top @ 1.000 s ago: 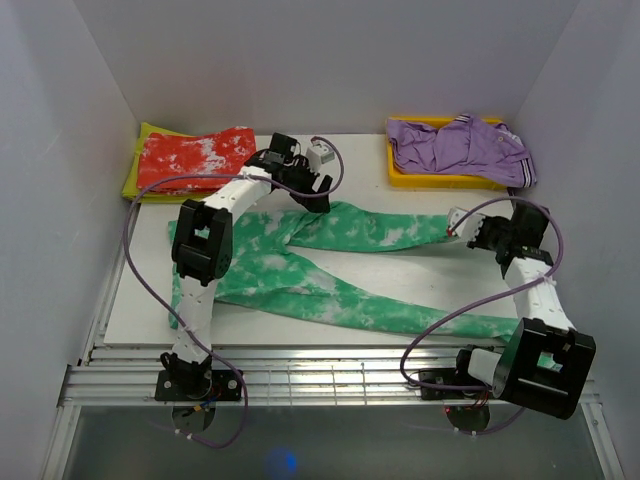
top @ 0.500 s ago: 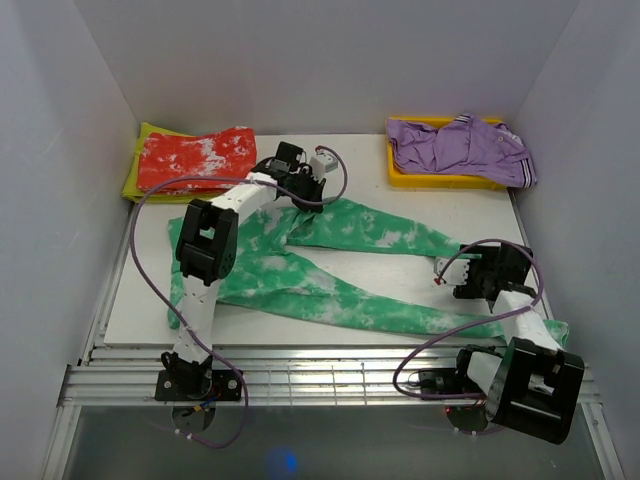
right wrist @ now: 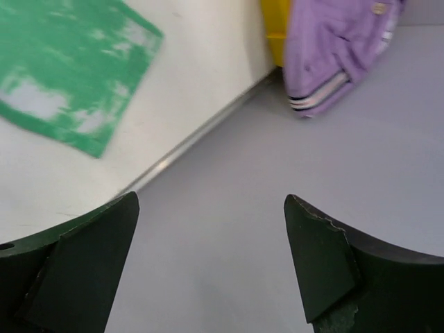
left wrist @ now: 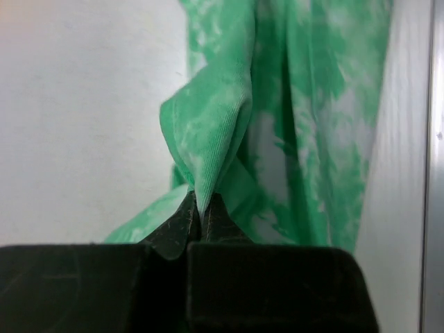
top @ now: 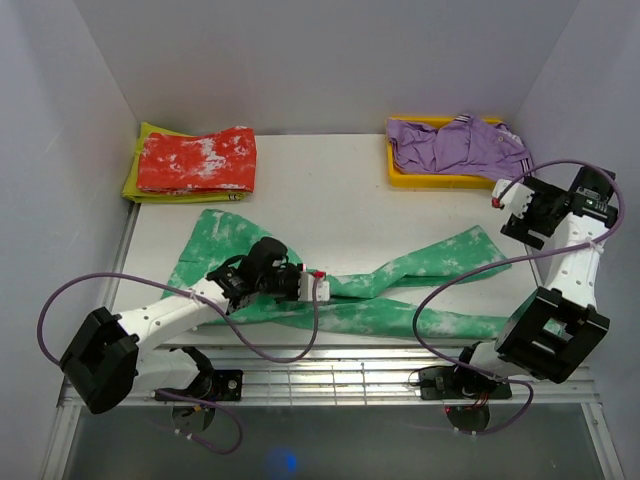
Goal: Fold and stack the trousers
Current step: Flatten the trousers out
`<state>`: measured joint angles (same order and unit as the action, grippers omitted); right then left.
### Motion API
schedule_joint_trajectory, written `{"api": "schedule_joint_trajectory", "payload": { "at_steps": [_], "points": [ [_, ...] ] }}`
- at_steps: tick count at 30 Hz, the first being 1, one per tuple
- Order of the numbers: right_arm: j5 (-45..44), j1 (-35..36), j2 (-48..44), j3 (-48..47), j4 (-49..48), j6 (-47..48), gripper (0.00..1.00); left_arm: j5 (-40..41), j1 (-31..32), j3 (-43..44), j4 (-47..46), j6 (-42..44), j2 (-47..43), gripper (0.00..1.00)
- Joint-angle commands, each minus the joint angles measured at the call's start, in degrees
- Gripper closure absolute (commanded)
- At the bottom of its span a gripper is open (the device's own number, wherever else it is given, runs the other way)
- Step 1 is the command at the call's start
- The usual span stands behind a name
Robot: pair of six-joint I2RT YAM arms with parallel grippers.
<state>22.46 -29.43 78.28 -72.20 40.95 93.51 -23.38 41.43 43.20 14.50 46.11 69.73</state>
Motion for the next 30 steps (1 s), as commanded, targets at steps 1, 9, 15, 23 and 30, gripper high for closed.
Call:
{"api": "schedule_joint_trajectory", "payload": {
  "at_steps": [1,9,15,23,30],
  "points": [
    [2.8,1.1,3.1,0.2,19.8,2.5,0.09,9.7,3.0,-10.4,-4.3,11.9,-3.2,1.0],
    [-1.9,7.9,3.4,9.9,8.6,-0.2,0.06,14.6,5.7,-16.1,-9.1,15.1,-2.6,1.0],
    [0.1,12.6,15.6,0.5,8.9,-7.6,0.02,14.5,5.9,-14.8,-9.1,14.8,-1.3,1.0],
    [-2.7,16.8,26.4,-5.7,5.2,-8.7,0.0,13.7,6.1,-14.9,-8.3,13.2,-0.9,1.0],
    [-6.8,19.9,33.2,-5.1,0.8,-7.1,0.03,13.8,6.0,-14.5,-7.8,11.5,-0.4,1.0]
  ]
}}
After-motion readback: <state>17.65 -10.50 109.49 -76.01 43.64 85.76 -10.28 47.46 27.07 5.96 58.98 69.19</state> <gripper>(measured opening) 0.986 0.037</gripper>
